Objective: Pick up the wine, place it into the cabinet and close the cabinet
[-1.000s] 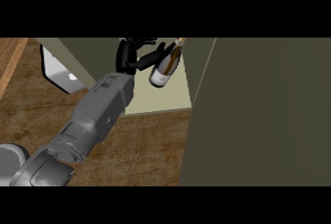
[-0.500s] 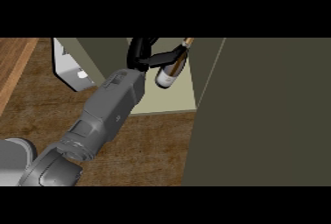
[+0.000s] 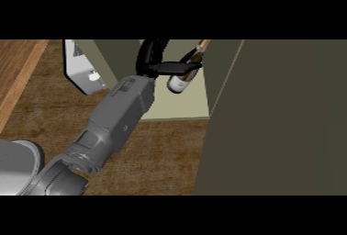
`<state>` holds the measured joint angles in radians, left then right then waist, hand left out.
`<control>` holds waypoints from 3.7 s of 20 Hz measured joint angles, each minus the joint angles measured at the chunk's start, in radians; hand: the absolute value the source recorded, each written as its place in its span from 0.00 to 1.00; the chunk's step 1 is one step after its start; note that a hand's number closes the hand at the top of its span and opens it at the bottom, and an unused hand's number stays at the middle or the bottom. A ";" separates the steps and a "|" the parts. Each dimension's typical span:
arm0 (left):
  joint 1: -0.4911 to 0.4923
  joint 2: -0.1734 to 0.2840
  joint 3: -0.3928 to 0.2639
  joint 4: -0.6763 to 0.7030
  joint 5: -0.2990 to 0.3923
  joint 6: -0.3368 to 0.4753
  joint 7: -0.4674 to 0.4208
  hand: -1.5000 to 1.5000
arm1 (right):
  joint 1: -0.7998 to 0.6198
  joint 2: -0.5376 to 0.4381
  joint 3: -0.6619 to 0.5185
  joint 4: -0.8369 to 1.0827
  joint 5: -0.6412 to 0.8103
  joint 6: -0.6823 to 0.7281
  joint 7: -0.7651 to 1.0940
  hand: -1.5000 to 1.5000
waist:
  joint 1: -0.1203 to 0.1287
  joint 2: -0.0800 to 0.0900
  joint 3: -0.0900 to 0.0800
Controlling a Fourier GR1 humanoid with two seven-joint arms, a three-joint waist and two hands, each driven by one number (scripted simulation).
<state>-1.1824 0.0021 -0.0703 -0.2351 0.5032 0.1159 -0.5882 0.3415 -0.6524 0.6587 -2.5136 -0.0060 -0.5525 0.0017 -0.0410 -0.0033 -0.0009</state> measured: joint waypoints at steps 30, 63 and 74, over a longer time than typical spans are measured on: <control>0.809 0.043 -0.378 -0.922 0.098 0.020 0.148 0.00 | 0.024 -0.050 -0.033 -0.002 0.004 -0.044 -0.001 0.00 | 0.047 -0.011 0.001; 1.247 0.485 -0.081 -1.287 0.267 -0.293 0.128 0.00 | -0.061 -0.221 0.149 0.006 -0.006 0.270 -0.004 1.00 | 0.049 -0.001 -0.003; 1.246 0.559 -0.011 -1.267 0.327 -0.394 0.166 0.00 | -0.156 -0.184 0.131 0.012 -0.011 0.323 0.074 1.00 | 0.070 0.006 -0.005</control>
<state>0.0639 0.5609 -0.0808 -1.5021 0.8297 -0.2777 -0.4227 0.1856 -0.8367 0.7896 -2.5021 -0.0170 -0.2296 0.0760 0.0292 0.0025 -0.0056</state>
